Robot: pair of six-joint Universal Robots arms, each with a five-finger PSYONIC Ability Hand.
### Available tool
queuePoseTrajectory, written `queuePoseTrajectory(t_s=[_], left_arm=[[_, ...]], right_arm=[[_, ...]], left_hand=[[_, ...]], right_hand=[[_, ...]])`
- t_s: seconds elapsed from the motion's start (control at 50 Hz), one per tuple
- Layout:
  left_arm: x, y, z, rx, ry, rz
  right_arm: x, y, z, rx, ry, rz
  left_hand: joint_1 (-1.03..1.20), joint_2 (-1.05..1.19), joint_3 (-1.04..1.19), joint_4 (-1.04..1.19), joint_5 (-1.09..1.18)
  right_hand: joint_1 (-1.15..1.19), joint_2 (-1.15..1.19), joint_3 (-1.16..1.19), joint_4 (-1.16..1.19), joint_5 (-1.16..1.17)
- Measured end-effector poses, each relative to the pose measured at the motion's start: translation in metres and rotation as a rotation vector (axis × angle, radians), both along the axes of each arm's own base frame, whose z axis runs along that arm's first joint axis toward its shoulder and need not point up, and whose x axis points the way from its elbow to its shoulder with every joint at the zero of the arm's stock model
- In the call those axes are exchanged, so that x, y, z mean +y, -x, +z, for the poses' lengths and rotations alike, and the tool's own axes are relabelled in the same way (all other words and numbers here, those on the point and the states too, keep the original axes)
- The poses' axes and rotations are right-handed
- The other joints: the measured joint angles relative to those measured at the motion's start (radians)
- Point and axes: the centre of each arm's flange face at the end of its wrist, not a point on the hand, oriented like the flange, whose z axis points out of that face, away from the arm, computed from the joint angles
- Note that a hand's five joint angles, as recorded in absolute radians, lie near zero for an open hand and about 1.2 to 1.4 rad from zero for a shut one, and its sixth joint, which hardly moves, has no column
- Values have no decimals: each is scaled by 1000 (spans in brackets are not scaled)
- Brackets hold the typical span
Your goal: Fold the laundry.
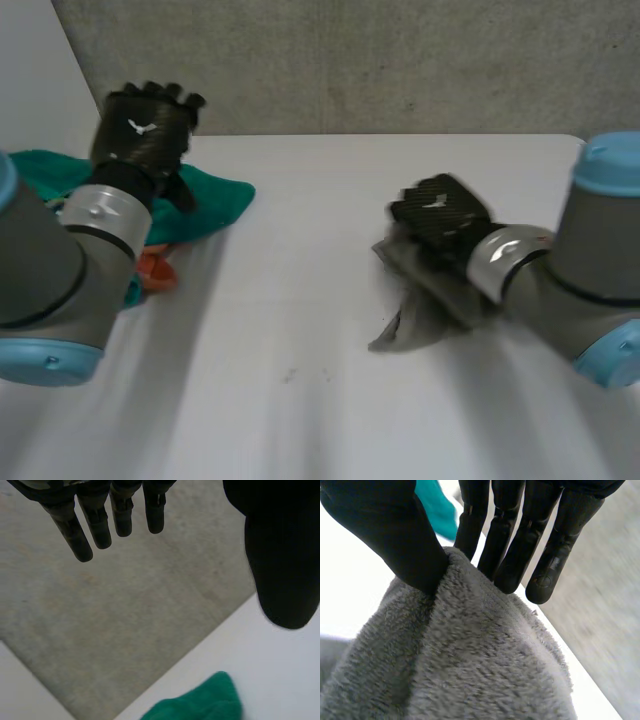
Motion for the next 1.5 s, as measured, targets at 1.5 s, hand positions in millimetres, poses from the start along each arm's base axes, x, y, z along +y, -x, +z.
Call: queuePoseTrajectory(t_s=[1.5], left_arm=[[16,85,-113,-226,-297,-432]], right_arm=[[12,30,-61,-136,-246,-116]], left_hand=[[865,981,958,984,908]], right_hand=[[38,0,-18,-13,-2]])
